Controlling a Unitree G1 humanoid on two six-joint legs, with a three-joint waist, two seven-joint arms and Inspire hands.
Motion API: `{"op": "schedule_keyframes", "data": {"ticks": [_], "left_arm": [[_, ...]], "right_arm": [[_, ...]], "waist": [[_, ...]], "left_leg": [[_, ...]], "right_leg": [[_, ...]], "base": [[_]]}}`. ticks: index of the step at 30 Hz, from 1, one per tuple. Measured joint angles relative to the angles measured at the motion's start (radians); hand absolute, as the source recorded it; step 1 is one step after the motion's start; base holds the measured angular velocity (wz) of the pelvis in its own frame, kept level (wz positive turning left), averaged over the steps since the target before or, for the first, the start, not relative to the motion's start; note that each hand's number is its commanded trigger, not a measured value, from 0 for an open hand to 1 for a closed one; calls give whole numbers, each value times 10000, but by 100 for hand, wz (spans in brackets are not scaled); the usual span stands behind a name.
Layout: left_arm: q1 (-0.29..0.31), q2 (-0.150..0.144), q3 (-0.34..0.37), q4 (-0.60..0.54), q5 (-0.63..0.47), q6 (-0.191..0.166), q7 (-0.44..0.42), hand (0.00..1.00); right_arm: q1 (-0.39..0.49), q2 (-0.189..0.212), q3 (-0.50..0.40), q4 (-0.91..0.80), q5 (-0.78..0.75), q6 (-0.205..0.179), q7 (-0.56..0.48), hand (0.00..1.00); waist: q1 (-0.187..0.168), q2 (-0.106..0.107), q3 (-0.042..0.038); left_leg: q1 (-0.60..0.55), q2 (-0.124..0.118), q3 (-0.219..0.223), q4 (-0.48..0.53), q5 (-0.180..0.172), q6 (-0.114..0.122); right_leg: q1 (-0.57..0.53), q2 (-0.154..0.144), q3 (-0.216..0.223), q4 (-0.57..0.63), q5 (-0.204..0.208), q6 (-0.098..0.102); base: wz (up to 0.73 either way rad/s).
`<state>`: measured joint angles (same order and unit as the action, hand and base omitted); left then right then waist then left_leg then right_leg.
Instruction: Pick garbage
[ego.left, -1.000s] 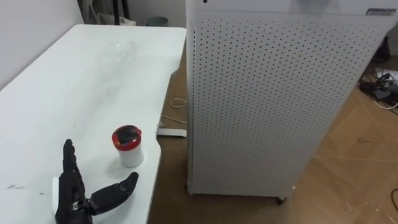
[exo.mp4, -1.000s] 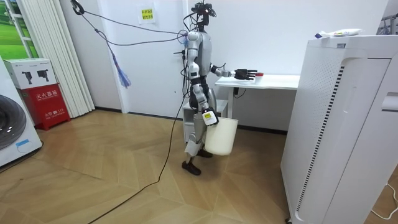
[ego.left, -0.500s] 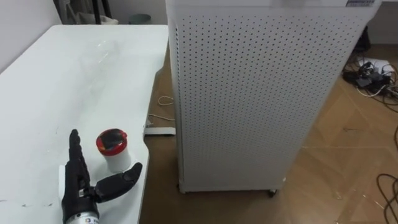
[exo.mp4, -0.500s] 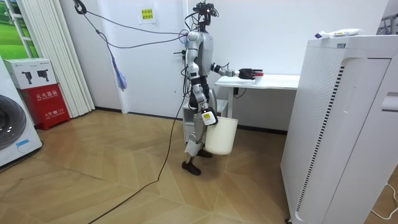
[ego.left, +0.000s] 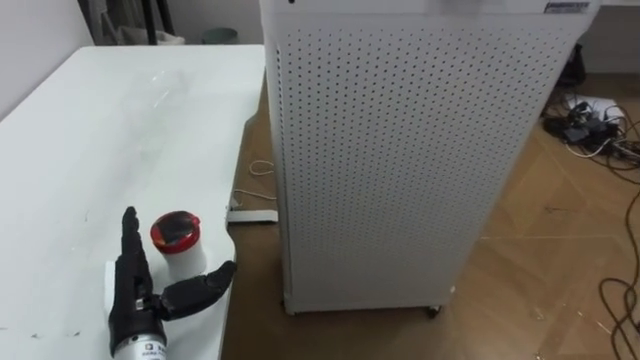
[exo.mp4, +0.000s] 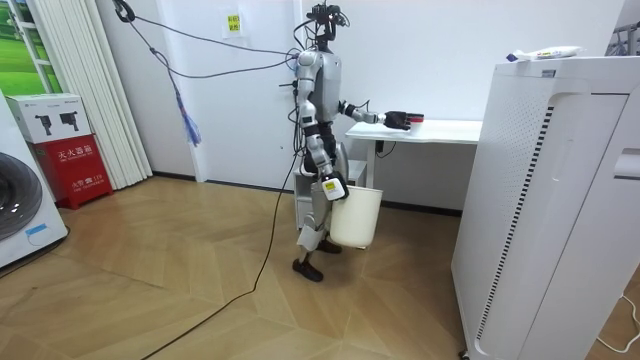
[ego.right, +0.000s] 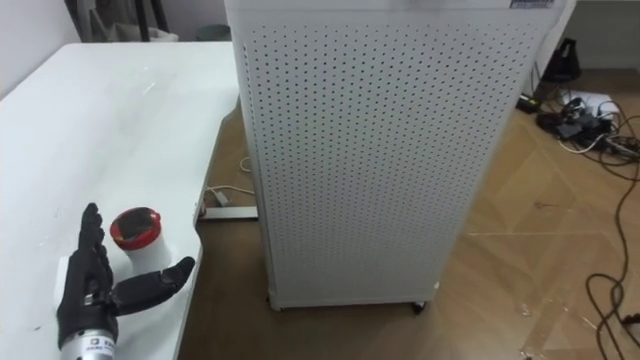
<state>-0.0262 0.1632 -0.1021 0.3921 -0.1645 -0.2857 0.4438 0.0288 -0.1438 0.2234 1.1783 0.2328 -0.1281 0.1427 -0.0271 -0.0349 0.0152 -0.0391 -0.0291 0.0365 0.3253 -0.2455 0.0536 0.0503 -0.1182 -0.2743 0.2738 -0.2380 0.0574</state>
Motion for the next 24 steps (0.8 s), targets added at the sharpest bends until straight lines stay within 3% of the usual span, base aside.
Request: {"op": "schedule_keyframes", "data": {"ticks": [6, 24], "left_arm": [[-494, 18, 26, 972, 4, 30, 170, 0], [-735, 25, 34, 1480, -4, 28, 711, 0]], "right_arm": [[120, -10, -23, -395, -81, 226, 27, 100], [169, -27, -24, -598, -74, 328, 45, 100]], "waist": [[-74, 40, -15], [-286, 78, -6]], "left_leg": [[4, 5, 65, -5, -1, 1], [194, 15, 242, -106, 1, 3]], "right_leg": [[-1, 3, 119, 18, 4, -4], [-4, -16, 258, 154, 3, -3]], "base": [[-1], [-2]]}}
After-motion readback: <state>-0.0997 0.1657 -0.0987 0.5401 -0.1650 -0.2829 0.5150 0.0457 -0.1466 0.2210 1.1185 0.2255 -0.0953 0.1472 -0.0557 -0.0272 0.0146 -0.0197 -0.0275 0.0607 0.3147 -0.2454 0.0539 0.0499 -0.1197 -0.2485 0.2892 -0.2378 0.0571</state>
